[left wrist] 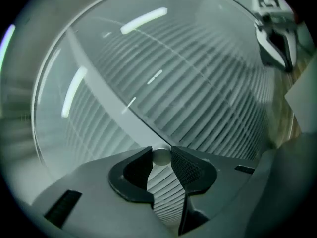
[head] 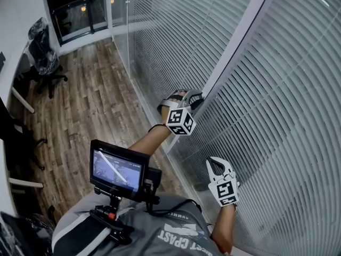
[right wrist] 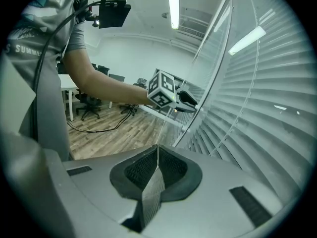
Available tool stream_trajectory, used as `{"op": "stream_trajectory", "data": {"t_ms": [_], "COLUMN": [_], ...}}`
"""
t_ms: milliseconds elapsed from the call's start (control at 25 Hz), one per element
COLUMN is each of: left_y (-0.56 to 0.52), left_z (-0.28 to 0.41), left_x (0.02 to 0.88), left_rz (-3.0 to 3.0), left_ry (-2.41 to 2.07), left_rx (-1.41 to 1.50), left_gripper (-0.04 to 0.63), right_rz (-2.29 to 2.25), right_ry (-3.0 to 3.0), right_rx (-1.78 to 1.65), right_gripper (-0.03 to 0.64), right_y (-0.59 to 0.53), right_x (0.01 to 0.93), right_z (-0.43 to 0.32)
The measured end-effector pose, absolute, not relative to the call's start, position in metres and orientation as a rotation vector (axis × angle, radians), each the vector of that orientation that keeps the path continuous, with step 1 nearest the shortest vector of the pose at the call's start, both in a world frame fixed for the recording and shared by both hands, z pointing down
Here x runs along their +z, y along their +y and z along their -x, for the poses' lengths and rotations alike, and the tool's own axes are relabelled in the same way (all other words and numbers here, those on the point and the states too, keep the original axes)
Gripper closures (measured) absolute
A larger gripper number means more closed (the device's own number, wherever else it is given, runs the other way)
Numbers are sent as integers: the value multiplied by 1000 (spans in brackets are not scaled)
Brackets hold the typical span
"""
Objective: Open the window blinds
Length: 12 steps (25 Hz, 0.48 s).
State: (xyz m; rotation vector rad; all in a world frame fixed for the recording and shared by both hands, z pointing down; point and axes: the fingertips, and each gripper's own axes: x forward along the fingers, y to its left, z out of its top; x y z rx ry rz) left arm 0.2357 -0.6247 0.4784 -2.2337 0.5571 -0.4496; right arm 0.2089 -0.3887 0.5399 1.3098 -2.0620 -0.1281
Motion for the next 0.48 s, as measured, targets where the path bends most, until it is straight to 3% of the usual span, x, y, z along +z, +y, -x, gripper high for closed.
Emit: {"op": "stream_trajectory", "data": {"t_ms": [200,480], "left_y": [-624,-628], "left_z": [-237,-228], "left_x": [485,474], "left_rz": [2034,3090], "left_ry": [561,493], "left_rx": [-504,-91], "left_gripper": [471,433], "right_rz": [-1310,-1307], "right_ry": [-2067,-2059], "right_rx": [-122,-113], "right_gripper": [612,611], "right_y": [-389,-386], "right_x": [545,543], "right_z": [-207,-210]}}
